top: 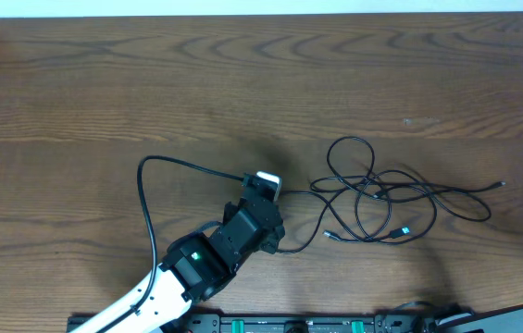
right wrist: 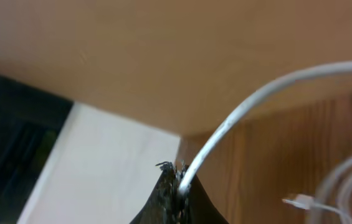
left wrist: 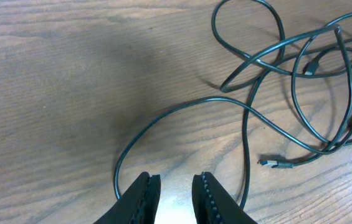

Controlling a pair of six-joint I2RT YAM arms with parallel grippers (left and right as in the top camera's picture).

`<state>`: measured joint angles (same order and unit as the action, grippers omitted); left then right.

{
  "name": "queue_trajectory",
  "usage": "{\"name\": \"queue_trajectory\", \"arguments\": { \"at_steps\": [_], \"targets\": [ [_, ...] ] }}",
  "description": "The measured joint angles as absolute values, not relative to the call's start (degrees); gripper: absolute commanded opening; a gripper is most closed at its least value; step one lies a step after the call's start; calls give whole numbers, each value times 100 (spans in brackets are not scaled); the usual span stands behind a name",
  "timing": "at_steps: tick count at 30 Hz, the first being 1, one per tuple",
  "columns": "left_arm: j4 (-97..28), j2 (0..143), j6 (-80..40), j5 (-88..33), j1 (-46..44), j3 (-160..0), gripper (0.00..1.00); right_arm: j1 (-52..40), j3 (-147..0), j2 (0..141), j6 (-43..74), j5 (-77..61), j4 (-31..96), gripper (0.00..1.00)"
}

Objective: Untangle cables

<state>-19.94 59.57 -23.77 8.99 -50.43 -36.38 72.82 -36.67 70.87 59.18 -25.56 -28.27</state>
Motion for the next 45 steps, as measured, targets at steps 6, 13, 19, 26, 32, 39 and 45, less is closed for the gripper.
{"name": "queue_trajectory", "arguments": {
  "at_steps": [6,13,19,26,32,39,45],
  "targets": [
    [-1994,5957,-2377,899,-5046,-3638,24,7282,-3667,7216,5970,-1935,-2965,1],
    [-1997,5957,-2377,899,-5043,-3638,24,7284,-3669,8300,5902,-1658,-3371,1],
    [-1997,5957,-2377,899,-5043,-3638,24,7255,-3712,9220,5870,-1688,-3463,29],
    [-1997,5957,-2375,899,-5046,-3638,24,7135,-3747,9684,5881,-1723,-3389,99],
    [-1994,5957,-2377,897,-5046,-3638,24,7133,-3756,9692,5948,-2012,-3347,99],
    [-1997,5957,-2377,899,-5043,-3638,24,7133,-3780,9692,5957,-2591,-2958,99],
    [-1997,5957,-2377,897,-5046,-3638,24,7133,-3809,9692,5972,-2794,-1920,99]
  ]
}}
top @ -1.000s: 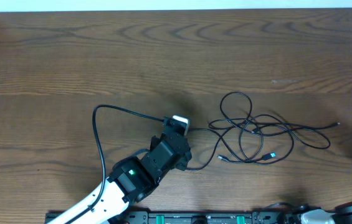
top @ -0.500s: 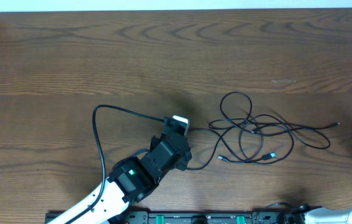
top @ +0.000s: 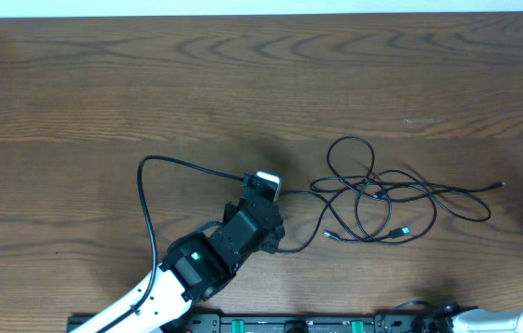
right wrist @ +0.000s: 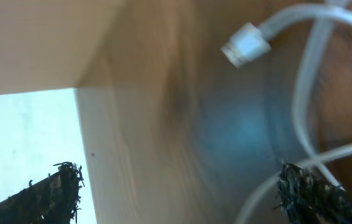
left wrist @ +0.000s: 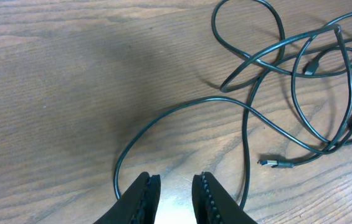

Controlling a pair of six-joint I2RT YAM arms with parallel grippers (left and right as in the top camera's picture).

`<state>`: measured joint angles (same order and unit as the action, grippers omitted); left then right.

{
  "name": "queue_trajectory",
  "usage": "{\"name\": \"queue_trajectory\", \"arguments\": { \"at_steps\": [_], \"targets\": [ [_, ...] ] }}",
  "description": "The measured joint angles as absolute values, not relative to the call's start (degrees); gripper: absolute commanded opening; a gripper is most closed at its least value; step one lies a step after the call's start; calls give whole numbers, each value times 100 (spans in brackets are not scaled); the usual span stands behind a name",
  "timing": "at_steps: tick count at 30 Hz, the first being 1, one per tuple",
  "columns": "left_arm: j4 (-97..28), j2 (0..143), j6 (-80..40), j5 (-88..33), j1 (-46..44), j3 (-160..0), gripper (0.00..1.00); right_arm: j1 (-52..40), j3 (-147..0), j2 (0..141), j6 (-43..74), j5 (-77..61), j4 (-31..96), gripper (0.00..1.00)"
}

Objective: Untangle cables

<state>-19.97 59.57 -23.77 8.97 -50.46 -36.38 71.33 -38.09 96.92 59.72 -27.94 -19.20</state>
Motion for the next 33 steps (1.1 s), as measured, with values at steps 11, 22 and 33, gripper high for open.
{"name": "queue_trajectory", "arguments": {
  "at_steps": [11,22,33],
  "targets": [
    [-1997,5957,-2377,897,-5046,-3638,24,7135,-3820,9474,6147,-3208,-836,99],
    [-1997,5957,-2377,897,-5046,-3638,24,7135,-3826,7693,6208,-3280,-228,99],
    [-1997,5957,-2377,897,-5043,-3638,24,7135,-3830,7286,6060,-3280,1199,99]
  ]
}}
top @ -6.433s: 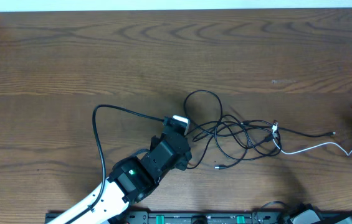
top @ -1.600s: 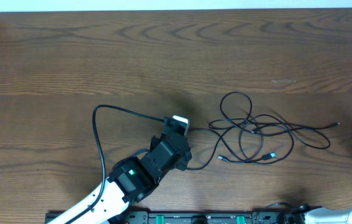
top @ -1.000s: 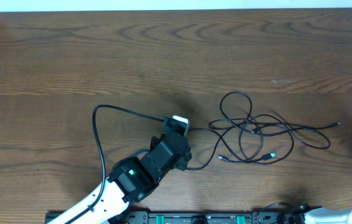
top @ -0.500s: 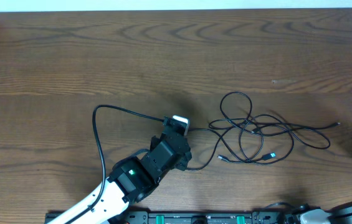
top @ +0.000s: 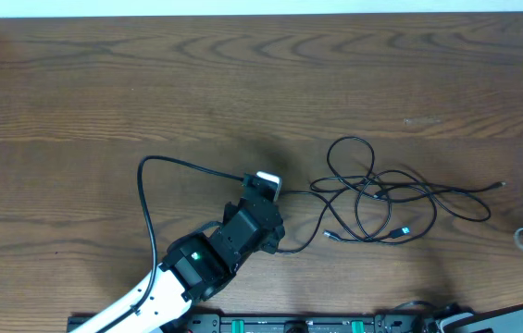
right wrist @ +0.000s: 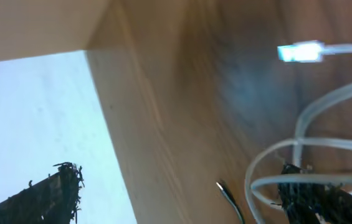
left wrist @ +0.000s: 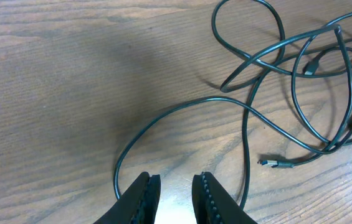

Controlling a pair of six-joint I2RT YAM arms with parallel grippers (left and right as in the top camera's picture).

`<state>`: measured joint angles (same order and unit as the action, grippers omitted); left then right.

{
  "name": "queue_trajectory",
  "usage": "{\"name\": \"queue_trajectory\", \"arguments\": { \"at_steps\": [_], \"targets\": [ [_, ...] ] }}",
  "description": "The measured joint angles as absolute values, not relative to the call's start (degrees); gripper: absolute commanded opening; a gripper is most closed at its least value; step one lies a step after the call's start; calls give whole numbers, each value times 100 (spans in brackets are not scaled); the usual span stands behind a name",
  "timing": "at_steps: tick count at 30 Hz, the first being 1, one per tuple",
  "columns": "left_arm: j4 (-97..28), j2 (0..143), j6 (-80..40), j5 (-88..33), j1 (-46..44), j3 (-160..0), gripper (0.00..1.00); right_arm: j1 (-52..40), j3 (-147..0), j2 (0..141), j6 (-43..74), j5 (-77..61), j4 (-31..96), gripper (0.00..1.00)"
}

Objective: Untangle cables

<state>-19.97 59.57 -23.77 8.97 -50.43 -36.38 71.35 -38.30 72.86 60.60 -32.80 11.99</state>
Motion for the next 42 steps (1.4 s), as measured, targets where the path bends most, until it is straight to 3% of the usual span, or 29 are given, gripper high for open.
{"name": "queue_trajectory", "arguments": {
  "at_steps": [10,12,23,33,42],
  "targets": [
    [-1997,5957,-2377,897,-5046,-3638,24,7135,-3830,7286,5583,-3448,2209,99],
    [-1997,5957,-2375,897,-5043,-3638,24,7135,-3830,7286,5358,-3614,2375,95],
    [-1997,5957,-2377,897,-5046,-3638,24,7135,-3830,7179,4451,-4075,3671,97],
    [-1997,5957,-2377,897,-5043,-3638,24,7135,-3833,6381,3924,-3852,4042,99],
    [-1997,5957,-2377,897,-5043,-3638,24,7135,-3879,6283,3092,-3269,5214,99]
  ]
}}
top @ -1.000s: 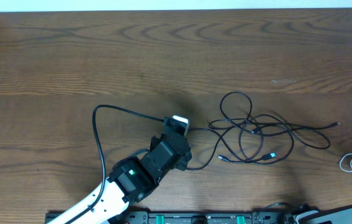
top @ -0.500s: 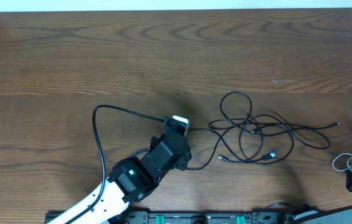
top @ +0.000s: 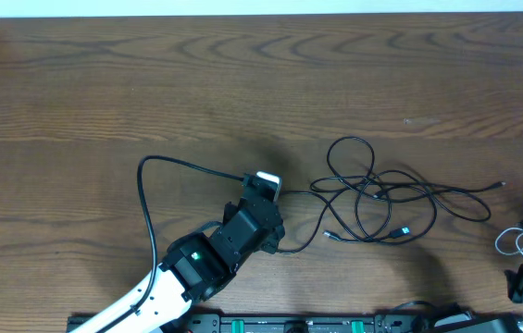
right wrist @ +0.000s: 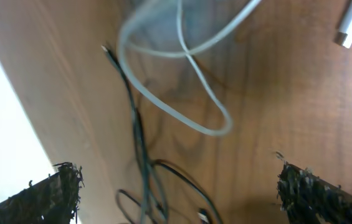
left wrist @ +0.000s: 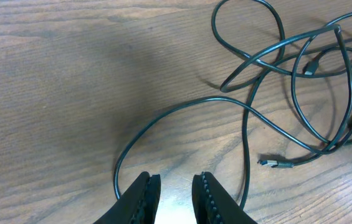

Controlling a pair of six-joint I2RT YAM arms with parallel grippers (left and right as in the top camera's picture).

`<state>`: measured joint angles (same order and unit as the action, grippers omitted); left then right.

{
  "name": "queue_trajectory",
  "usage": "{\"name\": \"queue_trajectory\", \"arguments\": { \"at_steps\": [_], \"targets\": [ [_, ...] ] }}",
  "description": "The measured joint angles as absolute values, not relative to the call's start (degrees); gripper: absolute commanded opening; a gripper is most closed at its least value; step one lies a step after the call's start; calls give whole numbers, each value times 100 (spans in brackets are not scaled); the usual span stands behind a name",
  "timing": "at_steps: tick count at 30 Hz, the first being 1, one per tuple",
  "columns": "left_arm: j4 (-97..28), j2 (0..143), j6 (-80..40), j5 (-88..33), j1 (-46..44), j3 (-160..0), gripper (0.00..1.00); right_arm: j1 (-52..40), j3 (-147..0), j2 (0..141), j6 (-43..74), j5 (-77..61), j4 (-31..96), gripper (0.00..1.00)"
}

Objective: Untangle cables

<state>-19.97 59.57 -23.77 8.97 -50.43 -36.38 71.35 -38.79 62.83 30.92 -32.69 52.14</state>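
A tangle of black cables (top: 381, 199) lies right of centre, with one long black strand (top: 145, 199) looping off to the left. My left gripper (top: 261, 196) rests just left of the tangle. In the left wrist view the left gripper (left wrist: 174, 190) is open over bare wood, the black loop (left wrist: 182, 112) ahead and a plug (left wrist: 270, 163) to its right. A white cable (top: 513, 242) lies coiled at the far right. My right gripper stands beside it, wide open (right wrist: 177, 174), with the white loop (right wrist: 185, 87) and white plug (right wrist: 350, 28) beneath.
The wooden table (top: 242, 83) reaches a pale back edge at the top. Its right edge runs close by the white cable. A dark rail with green connectors (top: 289, 324) lines the near edge.
The white cable has shifted left, further onto the table. My right gripper, out of the overhead view before, now shows at the lower right. The left arm and black tangle are unchanged.
First my right gripper was shut on the white cable near the table's right edge, out of the overhead view. Then it was open with the cable loose below it. The cable then showed at the table's right edge, and now lies further in.
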Motion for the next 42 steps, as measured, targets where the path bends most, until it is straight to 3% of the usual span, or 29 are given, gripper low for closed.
{"name": "queue_trajectory", "arguments": {
  "at_steps": [12,19,21,24,31,42],
  "targets": [
    [-1994,6066,-2377,897,-5046,-3638,24,7135,-3887,5575,2084,-3048,5594,99],
    [-1994,6200,-2377,897,-5043,-3638,24,7129,-3892,5376,1533,-2847,5983,92],
    [-1994,6200,-2377,897,-5043,-3638,24,7065,-3892,5376,1343,-2810,6051,81],
    [-1994,6198,-2377,897,-5043,-3638,24,6794,-3894,5376,1179,-2740,6055,41],
    [-1994,6200,-2377,897,-5043,-3638,24,6053,-3894,5376,1354,-2296,6020,1],
    [-1975,6200,-2377,897,-5043,-3638,24,5618,-3868,5378,2309,-886,5627,1]
  ]
}}
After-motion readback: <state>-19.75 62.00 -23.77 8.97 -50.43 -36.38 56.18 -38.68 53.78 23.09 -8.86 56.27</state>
